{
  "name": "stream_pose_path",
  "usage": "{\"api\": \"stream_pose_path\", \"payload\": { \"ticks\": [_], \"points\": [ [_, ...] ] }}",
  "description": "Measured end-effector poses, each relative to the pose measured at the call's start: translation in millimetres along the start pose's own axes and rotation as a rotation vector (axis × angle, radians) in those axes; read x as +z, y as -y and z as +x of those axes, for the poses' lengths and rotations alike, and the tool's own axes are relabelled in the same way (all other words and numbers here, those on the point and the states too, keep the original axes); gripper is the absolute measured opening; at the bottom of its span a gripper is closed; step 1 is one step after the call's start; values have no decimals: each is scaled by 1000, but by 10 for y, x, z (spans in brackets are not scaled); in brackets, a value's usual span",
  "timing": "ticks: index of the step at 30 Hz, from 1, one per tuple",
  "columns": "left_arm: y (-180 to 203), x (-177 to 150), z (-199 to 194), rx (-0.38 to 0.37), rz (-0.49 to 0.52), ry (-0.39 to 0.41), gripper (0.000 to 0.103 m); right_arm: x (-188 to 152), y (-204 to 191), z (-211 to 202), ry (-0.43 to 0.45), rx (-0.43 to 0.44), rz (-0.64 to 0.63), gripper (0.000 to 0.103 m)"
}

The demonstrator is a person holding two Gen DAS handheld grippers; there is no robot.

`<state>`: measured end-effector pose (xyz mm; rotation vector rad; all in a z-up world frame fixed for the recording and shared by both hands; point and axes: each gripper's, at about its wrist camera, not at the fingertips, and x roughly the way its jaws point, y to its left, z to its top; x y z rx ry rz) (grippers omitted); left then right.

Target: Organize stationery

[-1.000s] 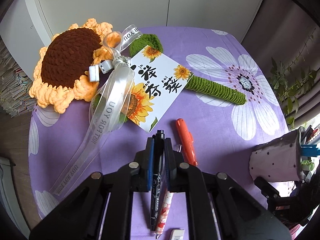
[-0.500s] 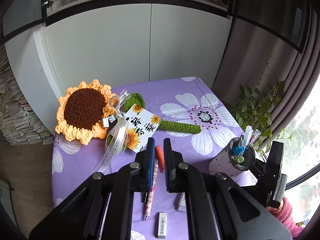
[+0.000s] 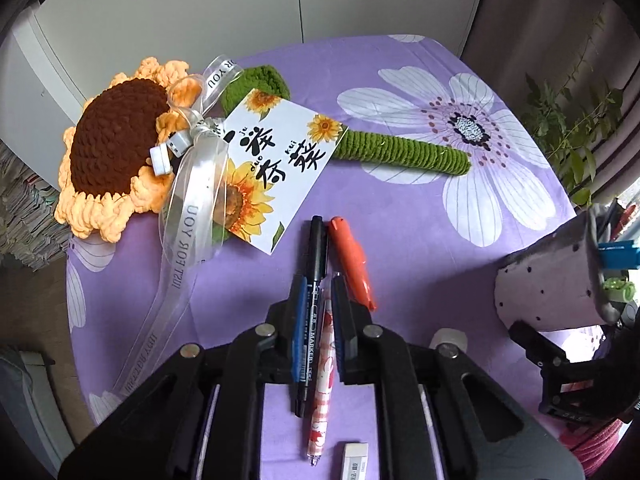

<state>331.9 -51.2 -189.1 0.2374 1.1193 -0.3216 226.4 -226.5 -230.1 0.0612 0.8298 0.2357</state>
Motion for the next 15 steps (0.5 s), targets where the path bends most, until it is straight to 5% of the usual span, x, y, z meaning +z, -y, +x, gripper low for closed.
{"api": "stream_pose_path", "payload": {
  "ticks": [15],
  "points": [
    [-19,242,379,-18,-51,-42,26,0,10,-11,0,2,2,73]
  ]
}}
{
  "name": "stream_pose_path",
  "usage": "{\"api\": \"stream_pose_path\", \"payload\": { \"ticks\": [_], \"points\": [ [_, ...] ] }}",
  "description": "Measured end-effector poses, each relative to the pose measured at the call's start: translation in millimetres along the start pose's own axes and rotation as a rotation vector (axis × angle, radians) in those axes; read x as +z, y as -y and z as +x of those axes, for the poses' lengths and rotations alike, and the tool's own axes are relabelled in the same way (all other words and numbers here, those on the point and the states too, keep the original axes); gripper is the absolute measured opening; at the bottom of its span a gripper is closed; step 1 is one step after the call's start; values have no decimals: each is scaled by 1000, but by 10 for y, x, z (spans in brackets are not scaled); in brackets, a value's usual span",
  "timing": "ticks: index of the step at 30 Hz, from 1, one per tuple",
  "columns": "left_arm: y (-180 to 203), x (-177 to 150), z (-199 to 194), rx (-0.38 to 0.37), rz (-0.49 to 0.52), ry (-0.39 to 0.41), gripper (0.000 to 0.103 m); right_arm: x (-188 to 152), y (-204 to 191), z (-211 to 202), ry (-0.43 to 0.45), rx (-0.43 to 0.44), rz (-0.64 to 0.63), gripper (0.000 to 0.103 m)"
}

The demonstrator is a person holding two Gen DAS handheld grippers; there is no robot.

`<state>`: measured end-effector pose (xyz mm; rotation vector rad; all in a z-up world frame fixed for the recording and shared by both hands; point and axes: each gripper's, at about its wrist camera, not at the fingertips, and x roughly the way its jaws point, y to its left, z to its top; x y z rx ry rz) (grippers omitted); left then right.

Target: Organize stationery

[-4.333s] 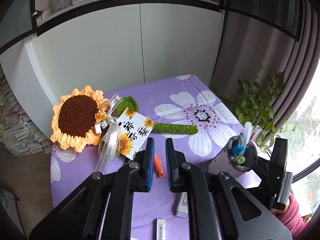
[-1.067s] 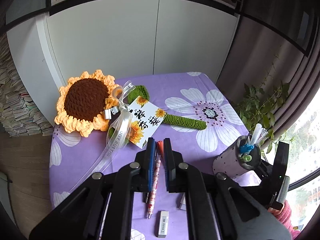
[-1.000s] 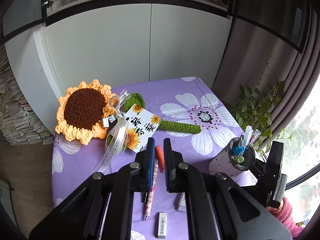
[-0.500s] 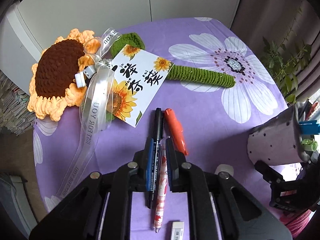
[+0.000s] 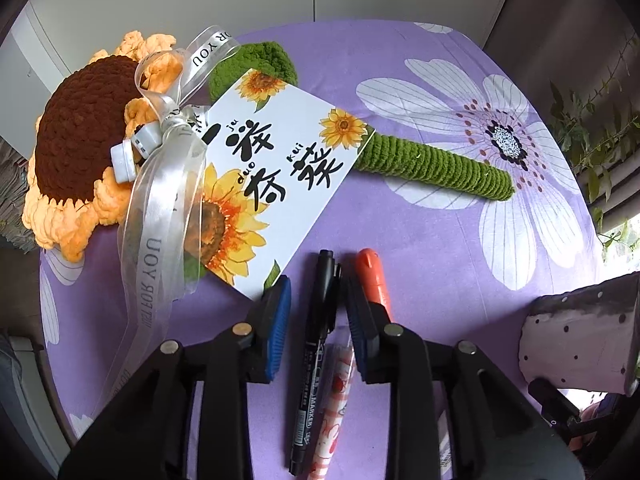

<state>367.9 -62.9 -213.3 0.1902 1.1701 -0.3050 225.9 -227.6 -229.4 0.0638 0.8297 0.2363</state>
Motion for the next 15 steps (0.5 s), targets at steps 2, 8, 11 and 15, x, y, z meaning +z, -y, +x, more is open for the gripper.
{"api": "stream_pose_path", "payload": {
  "ticks": [2,8,11,15],
  "points": [
    [28,5,-1,-1,7,5,24,0,-2,-4,0,1,1,73],
    [75,22,-69,-12,12,32,12,-1,14,-5,1,4,3,73],
    [47,-28,-328,-21,10,90,12,-2,13,-5,1,3,3,73],
    [-4,-159,-726,-36,9,174,11,-2,12,-5,1,3,3,73]
  ]
}}
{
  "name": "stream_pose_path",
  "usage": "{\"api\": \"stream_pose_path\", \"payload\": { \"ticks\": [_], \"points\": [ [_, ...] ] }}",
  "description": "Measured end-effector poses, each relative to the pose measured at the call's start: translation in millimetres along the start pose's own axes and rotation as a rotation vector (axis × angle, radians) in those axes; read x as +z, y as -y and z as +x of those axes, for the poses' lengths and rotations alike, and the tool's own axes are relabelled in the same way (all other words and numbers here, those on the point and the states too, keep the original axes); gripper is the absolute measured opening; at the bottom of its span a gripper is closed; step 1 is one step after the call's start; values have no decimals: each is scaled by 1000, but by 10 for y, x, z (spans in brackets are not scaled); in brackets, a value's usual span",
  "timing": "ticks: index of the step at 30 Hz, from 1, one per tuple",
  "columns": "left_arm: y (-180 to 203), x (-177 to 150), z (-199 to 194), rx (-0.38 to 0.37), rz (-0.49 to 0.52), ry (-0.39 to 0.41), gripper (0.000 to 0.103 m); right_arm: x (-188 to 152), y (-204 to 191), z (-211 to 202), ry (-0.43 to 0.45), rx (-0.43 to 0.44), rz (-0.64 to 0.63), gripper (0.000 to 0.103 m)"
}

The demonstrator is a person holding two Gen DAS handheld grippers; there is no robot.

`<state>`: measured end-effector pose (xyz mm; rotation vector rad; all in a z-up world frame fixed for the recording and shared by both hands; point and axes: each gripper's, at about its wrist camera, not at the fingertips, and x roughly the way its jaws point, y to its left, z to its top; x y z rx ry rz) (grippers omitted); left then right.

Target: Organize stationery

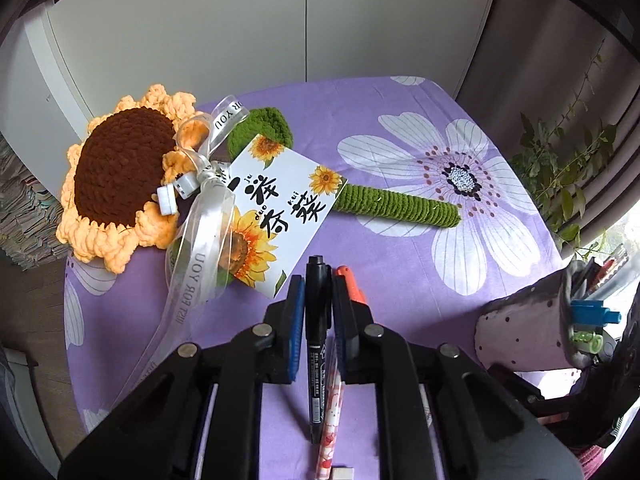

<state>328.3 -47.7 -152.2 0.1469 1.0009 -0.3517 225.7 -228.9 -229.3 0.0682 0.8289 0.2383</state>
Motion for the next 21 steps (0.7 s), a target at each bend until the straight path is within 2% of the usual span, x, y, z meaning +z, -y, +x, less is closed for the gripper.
{"api": "stream_pose_path", "payload": {
  "ticks": [7,15,21],
  "points": [
    [36,-75,-581,-35,29,131,9,-1,-1,0,0,-1,0,73],
    [391,-13,-1094,-84,113,262,9,-2,-4,-1,0,0,0,73],
    [659,44,-1487,-159,176,343,9,-3,-4,-2,0,0,1,73]
  ]
}}
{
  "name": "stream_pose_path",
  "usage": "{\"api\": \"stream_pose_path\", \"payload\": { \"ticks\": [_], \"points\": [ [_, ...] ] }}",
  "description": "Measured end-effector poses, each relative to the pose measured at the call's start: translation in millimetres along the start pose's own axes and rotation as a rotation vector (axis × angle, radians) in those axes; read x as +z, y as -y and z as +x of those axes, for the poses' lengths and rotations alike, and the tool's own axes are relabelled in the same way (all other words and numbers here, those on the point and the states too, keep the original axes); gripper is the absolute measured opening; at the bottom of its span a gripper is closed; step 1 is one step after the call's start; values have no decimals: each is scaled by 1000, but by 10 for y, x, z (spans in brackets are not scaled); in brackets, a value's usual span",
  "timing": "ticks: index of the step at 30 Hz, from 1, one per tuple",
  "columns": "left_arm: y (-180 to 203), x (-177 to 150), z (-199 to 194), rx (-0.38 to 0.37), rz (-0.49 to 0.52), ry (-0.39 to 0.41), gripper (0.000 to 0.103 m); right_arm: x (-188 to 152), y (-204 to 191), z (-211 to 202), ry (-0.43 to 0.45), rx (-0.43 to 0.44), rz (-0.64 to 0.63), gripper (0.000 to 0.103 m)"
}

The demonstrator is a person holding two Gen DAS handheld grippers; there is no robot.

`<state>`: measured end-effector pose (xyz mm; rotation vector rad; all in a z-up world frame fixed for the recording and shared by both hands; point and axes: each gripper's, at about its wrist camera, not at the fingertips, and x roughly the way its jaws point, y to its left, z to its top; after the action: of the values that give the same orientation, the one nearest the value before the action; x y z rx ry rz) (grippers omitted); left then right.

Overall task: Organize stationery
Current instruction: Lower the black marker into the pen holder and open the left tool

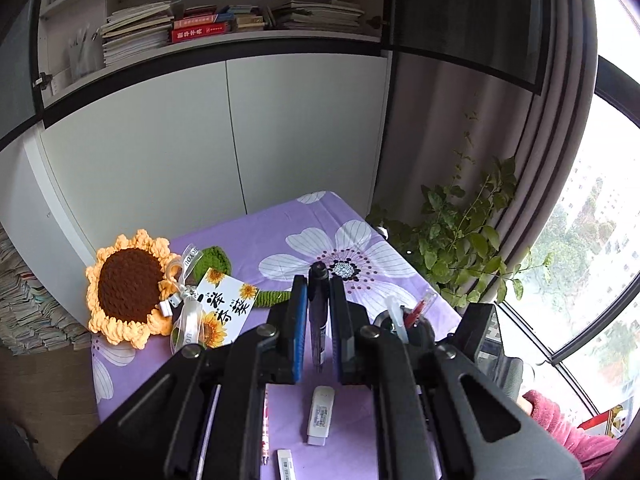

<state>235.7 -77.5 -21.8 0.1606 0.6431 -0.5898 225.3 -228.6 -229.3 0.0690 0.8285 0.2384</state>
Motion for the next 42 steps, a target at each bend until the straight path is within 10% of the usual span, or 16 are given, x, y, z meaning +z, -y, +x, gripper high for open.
{"api": "stream_pose_path", "payload": {
  "ticks": [15,42],
  "points": [
    [540,136,-82,-128,102,33,9,4,-3,5,1,4,3,73],
    [536,-259,648,-143,88,-186,15,7,-39,19,3,11,9,74]
  ]
}}
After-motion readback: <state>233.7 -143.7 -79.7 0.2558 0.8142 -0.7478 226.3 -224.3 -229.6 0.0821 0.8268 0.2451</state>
